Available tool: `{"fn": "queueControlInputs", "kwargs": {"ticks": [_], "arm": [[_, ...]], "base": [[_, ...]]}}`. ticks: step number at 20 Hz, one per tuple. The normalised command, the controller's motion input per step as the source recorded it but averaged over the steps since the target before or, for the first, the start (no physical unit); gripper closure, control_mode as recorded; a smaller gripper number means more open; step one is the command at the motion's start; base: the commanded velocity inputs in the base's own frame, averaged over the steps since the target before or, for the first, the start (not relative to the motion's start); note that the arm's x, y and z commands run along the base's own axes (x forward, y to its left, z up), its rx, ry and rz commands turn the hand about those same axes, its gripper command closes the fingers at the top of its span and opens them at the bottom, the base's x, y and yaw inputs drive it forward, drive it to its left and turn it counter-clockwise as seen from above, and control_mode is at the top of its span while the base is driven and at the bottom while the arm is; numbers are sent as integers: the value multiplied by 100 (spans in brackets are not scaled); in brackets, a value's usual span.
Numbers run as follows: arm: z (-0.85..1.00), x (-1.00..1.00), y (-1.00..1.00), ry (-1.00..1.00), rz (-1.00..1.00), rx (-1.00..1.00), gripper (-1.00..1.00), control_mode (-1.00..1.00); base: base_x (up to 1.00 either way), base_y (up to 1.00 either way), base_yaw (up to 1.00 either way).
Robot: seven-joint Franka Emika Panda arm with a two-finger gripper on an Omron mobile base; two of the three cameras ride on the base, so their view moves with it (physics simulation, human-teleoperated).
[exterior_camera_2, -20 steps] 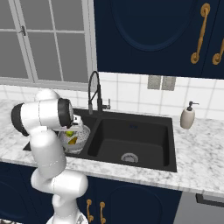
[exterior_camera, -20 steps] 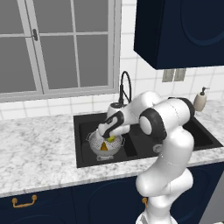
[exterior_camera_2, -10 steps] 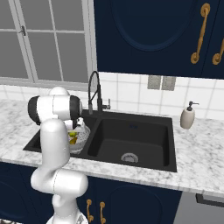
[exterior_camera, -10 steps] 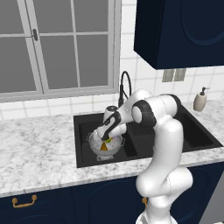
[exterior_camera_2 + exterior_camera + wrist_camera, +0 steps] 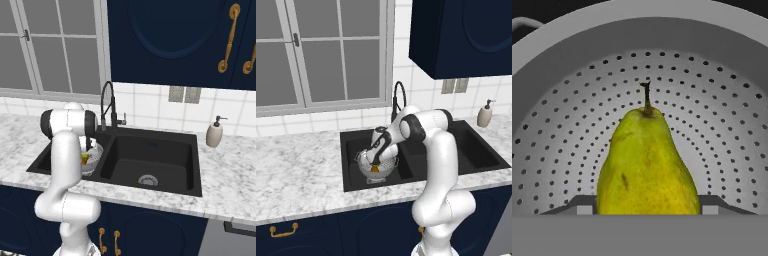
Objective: Put the colander in the sink, put the pear, pear in the colander, and turn on the sink faucet and pour water over the colander.
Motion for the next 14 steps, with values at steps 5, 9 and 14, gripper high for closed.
{"fn": "queueControlInputs", "kwargs": {"ticks": [5,9,14], "arm": [[0,1,0,0,0,0,-100,-100],[0,0,0,0,0,0,-100,-100],[26,2,-1,0,0,0,-100,-100]], "base": [[0,0,0],[0,0,0],[0,0,0]]}}
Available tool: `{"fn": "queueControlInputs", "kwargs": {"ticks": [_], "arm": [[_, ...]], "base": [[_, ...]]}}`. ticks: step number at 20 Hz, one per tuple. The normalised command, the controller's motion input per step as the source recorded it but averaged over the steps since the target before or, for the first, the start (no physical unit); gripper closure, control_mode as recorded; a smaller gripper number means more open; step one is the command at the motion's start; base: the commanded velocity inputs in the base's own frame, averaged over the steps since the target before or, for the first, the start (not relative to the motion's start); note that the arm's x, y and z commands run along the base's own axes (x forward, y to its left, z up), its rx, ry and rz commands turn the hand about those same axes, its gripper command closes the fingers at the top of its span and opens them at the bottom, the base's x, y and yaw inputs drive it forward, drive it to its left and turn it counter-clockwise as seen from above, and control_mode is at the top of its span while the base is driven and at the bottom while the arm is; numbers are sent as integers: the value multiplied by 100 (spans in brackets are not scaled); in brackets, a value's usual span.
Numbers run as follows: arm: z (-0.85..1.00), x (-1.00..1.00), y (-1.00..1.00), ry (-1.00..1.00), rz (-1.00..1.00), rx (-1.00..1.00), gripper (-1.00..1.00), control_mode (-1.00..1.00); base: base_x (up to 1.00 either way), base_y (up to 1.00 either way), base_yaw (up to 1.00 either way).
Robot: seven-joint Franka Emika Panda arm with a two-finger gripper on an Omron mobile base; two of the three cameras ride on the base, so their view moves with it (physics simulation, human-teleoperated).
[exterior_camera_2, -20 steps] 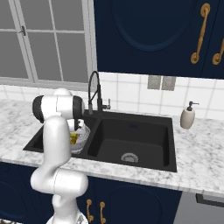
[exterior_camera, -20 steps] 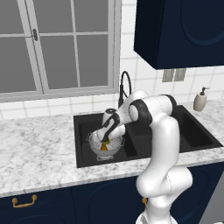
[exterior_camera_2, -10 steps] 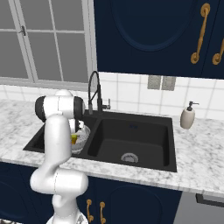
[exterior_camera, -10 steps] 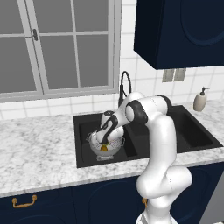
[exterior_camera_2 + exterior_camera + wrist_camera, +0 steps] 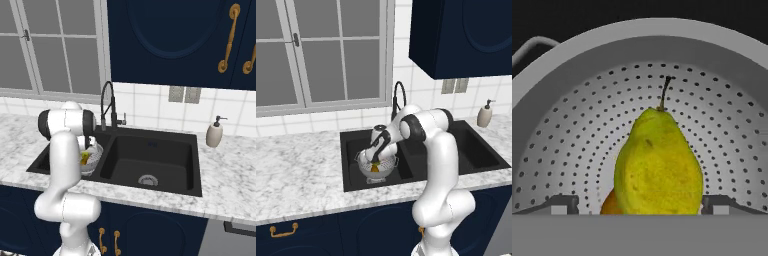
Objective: Put the colander in the sink, put the pear, pear in the colander, and turn on the sink faucet and pour water over the colander.
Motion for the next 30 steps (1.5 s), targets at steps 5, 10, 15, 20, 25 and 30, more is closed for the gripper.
{"fn": "queueControlInputs", "kwargs": {"ticks": [5,10,15,20,25,30], "arm": [[67,-3,-9,-1,0,0,-100,-100],[80,-22,-24,-1,-1,0,-100,-100],[84,-26,-19,0,0,0,-100,-100],[80,-39,0,-2,0,0,-100,-100],[91,-41,0,-4,0,0,-100,-100],[96,-40,0,-5,0,0,-100,-100]], "base": [[0,0,0],[0,0,0],[0,0,0],[0,0,0],[0,0,0],[0,0,0]]}}
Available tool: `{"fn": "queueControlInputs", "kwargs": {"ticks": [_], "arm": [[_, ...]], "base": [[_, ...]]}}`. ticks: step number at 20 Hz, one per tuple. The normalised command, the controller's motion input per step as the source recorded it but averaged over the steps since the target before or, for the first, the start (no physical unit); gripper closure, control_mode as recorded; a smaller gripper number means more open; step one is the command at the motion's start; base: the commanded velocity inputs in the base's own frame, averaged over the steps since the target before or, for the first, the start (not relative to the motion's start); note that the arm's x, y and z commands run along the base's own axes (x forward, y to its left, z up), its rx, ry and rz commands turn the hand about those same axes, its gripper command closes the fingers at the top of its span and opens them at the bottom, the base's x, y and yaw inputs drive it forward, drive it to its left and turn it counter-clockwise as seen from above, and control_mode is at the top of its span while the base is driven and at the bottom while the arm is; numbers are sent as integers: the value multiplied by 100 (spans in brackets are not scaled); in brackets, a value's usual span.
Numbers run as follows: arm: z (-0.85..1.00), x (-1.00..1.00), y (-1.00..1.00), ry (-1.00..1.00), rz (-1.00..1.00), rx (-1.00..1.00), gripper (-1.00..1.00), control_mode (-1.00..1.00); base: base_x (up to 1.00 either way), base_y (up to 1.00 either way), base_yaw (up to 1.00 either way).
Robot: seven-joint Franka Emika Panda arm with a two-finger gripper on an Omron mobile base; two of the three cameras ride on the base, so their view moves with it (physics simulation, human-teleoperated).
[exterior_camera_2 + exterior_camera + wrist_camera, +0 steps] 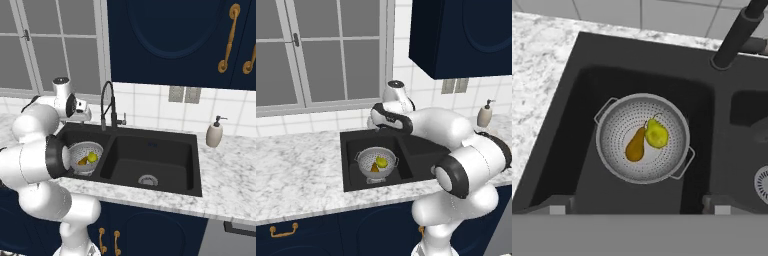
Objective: Put the colander in the sink, put the pear, pear in the colander, and turn on the sink faucet and pour water over the colander.
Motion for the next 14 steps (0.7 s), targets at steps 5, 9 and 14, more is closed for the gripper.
{"fn": "queueControlInputs", "kwargs": {"ticks": [5,9,14], "arm": [[92,-36,0,-6,0,0,-100,-100],[89,-25,-11,-2,-2,0,-100,-100],[75,-1,-34,0,-7,0,-100,-100]], "base": [[0,0,0],[0,0,0],[0,0,0]]}}
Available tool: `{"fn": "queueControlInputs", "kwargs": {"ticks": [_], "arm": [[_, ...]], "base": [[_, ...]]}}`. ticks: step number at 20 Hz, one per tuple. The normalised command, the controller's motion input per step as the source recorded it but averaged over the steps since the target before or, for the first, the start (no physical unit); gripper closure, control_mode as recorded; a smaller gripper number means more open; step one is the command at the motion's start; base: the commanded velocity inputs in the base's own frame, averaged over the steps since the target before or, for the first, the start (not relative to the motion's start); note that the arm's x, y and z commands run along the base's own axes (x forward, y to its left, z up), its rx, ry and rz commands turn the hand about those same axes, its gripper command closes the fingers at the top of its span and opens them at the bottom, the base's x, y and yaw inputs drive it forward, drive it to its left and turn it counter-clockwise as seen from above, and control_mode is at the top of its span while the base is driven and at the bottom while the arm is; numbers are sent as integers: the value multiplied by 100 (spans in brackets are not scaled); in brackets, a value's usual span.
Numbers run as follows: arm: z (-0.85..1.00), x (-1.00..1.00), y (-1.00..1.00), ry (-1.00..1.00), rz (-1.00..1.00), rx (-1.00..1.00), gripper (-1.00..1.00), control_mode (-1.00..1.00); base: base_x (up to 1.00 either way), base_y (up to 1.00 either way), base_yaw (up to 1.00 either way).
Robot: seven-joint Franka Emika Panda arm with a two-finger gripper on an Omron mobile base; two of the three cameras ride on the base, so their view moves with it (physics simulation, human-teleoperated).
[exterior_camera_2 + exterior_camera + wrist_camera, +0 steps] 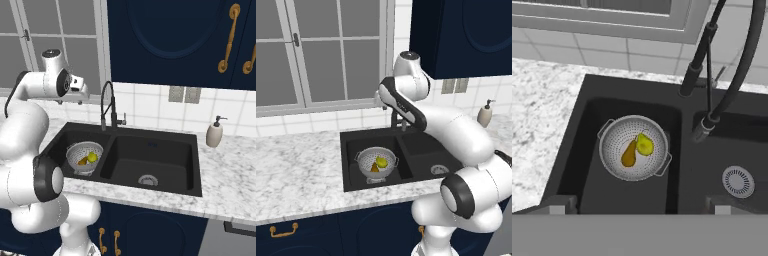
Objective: Put the colander in the sink, put the pear, pear in the colander, and turn on the sink faucet and pour water over the colander.
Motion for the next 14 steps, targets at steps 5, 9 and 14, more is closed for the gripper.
{"fn": "queueControlInputs", "kwargs": {"ticks": [5,9,14], "arm": [[39,0,-49,0,-14,0,-100,-100],[-1,15,-48,0,-13,0,-100,-100],[-28,21,-38,-4,-1,0,-100,-100]], "base": [[0,0,0],[0,0,0],[0,0,0]]}}
